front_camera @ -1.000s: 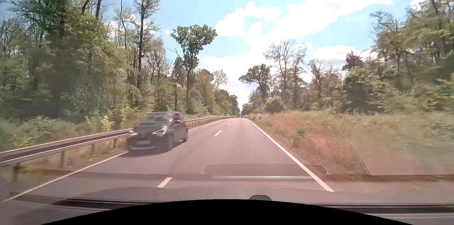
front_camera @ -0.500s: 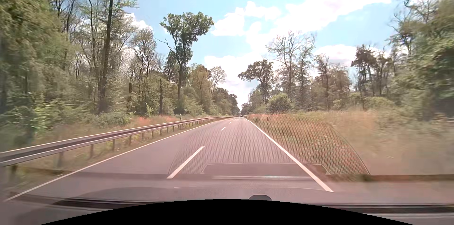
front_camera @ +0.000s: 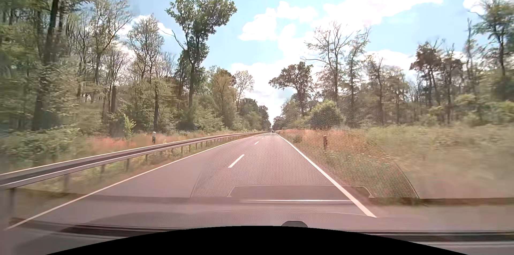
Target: Follow the waypoints while adhering to traffic rules and regulations
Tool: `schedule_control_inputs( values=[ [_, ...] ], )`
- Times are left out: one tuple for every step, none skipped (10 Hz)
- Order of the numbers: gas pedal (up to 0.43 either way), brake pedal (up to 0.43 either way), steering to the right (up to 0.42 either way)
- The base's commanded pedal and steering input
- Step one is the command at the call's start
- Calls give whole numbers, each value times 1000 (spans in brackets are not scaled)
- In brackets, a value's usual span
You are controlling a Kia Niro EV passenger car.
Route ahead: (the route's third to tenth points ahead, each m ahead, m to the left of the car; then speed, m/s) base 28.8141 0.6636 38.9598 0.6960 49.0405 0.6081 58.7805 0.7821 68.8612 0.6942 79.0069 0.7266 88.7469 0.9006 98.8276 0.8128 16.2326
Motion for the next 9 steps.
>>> schedule_control_inputs(
  values=[
    [169, 0, -3],
    [169, 0, -3],
    [169, 0, -3],
    [169, 0, -3],
    [177, 0, -3],
    [177, 0, -3],
    [177, 0, -3],
    [177, 0, -3],
    [177, 0, -3]
  ],
)
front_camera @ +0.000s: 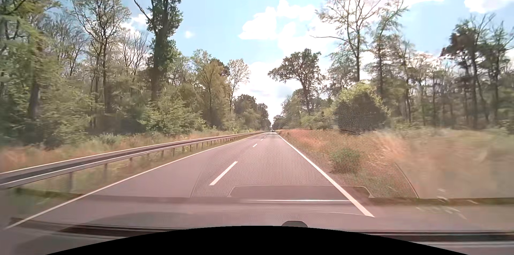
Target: Follow the waypoints while adhering to traffic rules and regulations
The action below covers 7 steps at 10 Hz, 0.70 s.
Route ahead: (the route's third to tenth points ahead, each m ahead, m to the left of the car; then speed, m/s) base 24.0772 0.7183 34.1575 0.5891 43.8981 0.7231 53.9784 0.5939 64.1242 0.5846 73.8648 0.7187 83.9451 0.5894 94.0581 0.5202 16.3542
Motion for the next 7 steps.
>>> schedule_control_inputs(
  values=[
    [177, 0, -3],
    [177, 0, -3],
    [177, 0, -3],
    [177, 0, -3],
    [177, 0, -3],
    [177, 0, -3],
    [177, 0, -2]
  ],
)
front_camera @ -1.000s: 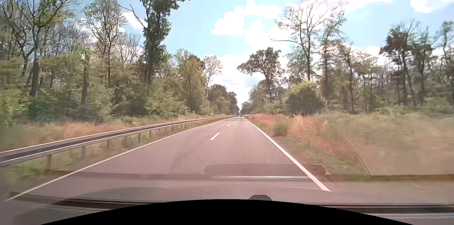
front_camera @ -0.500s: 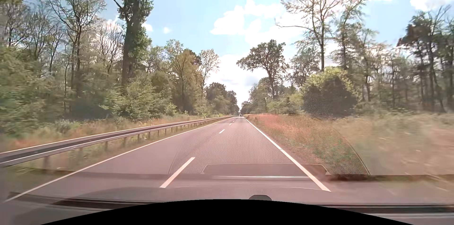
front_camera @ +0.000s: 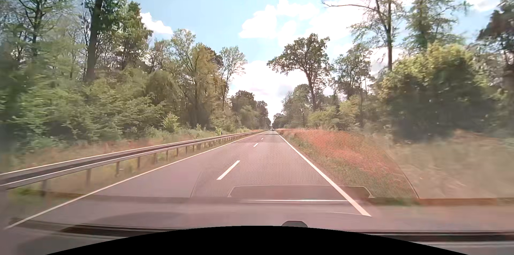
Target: Follow the waypoints while adhering to traffic rules and regulations
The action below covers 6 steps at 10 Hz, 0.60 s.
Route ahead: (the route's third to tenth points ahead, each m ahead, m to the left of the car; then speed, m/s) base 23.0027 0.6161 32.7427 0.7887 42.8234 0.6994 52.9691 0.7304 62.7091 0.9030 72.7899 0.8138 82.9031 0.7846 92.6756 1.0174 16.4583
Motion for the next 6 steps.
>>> schedule_control_inputs(
  values=[
    [177, 0, -2],
    [177, 0, -3],
    [177, 0, -3],
    [177, 0, -3],
    [177, 0, -3],
    [177, 0, -3]
  ],
)
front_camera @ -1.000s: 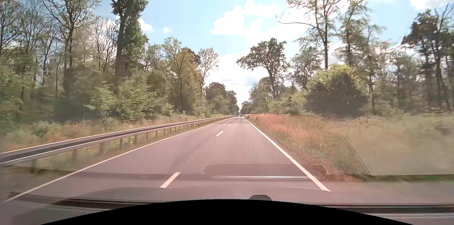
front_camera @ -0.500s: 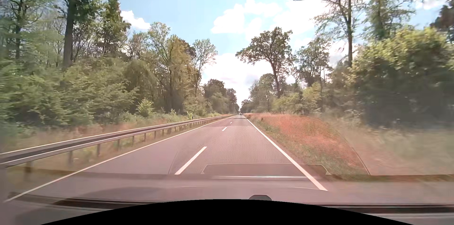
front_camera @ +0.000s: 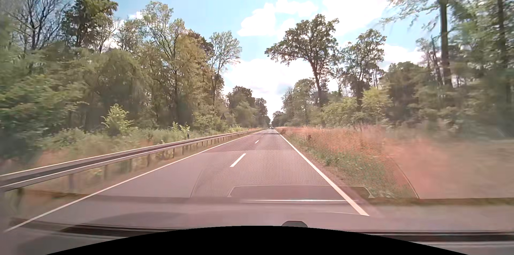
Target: Follow the waypoints while adhering to traffic rules and regulations
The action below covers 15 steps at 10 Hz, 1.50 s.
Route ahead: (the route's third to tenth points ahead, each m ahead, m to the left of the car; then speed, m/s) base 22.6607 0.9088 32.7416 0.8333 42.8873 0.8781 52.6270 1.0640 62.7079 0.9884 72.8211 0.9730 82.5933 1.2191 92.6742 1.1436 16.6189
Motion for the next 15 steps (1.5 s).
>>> schedule_control_inputs(
  values=[
    [177, 0, -3],
    [177, 0, -3],
    [177, 0, -4],
    [177, 0, -4],
    [177, 0, -4],
    [177, 0, -4],
    [177, 0, -4],
    [177, 0, -4],
    [177, 0, -4],
    [177, 0, -4],
    [177, 0, -4],
    [177, 0, -4],
    [177, 0, -4],
    [177, 0, -4],
    [177, 0, -4]
  ],
)
